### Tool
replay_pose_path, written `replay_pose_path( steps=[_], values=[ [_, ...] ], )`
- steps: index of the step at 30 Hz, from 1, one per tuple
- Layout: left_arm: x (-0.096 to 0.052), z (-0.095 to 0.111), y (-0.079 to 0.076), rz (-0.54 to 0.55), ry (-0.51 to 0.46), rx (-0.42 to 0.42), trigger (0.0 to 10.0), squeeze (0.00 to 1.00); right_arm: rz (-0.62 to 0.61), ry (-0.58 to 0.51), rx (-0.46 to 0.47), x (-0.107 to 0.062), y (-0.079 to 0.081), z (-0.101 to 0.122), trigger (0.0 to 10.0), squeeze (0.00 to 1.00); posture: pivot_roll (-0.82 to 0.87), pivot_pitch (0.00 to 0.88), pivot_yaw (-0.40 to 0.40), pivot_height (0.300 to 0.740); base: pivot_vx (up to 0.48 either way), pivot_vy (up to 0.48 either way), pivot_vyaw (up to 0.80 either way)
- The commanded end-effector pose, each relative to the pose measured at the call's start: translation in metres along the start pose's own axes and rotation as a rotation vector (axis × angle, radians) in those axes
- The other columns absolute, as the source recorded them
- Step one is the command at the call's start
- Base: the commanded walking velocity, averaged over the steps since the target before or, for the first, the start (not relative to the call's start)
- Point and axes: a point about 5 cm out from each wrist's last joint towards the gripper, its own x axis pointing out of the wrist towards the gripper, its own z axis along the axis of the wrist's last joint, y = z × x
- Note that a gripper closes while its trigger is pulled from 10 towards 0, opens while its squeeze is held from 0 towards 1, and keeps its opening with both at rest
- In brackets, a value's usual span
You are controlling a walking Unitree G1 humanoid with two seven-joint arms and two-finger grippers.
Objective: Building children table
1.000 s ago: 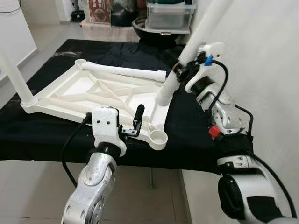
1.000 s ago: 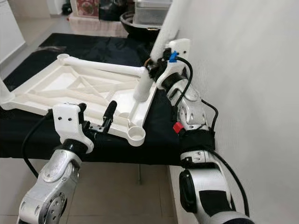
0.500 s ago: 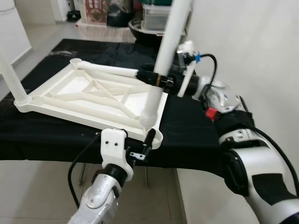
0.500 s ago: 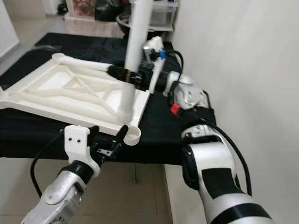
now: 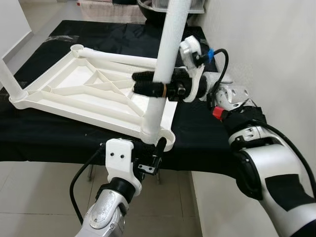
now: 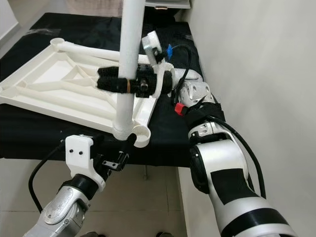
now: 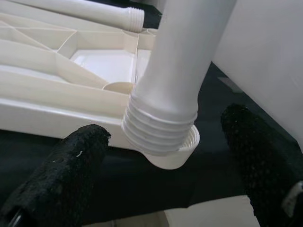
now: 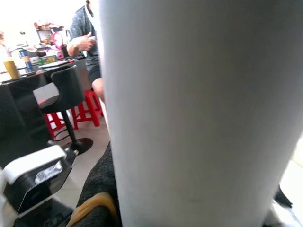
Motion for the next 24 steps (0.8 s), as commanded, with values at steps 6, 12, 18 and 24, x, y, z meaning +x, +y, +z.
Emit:
replay_pose_path(
  steps=[6,12,18,24],
  values=[
    [-0.008,0.000,-0.006,-0.010,0.019,-0.016,10.0,0.00,0.055,0.057,-0.041,0.002,0.003,-0.003,10.0,0.00,0.12,0.204,-0.068,0.740,0.000,0.000,0.00],
    [-0.007,0.002,-0.009,-0.030,0.018,-0.010,10.0,0.00,0.073,0.103,-0.051,0.006,0.005,-0.013,10.0,0.00,0.13,0.190,-0.059,0.740,0.000,0.000,0.00],
    [-0.006,0.001,-0.012,-0.042,0.019,-0.006,10.0,0.00,0.059,0.152,-0.088,0.001,0.003,-0.014,10.0,0.00,0.12,0.179,-0.063,0.740,0.000,0.000,0.00],
    [-0.007,0.000,-0.012,-0.043,0.021,-0.007,10.0,0.00,0.022,0.166,-0.134,-0.009,0.000,-0.004,10.0,0.00,0.12,0.163,-0.066,0.740,0.000,0.000,0.00]
  ],
)
